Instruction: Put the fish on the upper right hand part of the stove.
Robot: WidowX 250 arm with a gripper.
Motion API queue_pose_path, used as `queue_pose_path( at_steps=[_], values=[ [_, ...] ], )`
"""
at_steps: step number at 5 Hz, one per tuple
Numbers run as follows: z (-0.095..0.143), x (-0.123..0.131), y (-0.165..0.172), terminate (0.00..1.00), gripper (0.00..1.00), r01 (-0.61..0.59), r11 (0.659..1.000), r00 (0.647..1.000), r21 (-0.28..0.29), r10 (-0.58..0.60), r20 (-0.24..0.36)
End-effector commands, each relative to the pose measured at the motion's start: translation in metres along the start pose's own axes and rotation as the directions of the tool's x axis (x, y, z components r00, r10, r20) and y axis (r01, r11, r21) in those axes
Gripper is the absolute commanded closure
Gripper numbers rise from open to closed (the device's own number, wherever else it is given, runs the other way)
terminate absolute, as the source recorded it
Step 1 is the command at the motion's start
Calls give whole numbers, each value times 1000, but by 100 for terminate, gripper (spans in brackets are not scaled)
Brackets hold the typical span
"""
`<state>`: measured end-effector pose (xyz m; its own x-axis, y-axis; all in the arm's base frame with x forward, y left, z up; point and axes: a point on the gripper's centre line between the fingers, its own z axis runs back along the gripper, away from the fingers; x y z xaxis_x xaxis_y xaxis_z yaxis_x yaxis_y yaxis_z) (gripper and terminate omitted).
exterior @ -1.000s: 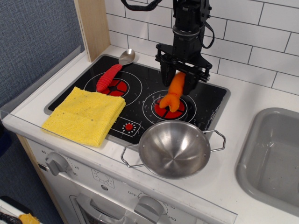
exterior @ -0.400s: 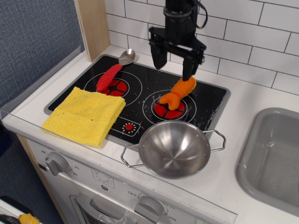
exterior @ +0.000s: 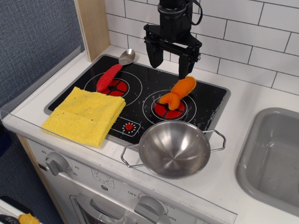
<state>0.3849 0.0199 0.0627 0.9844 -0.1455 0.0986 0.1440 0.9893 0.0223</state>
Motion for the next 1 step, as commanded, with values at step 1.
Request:
queue_pose_path(
  at_steps=[1],
  values=[
    [31, 6, 8, 100, 0, -7, 1000, 997, 17, 6, 79]
  ],
)
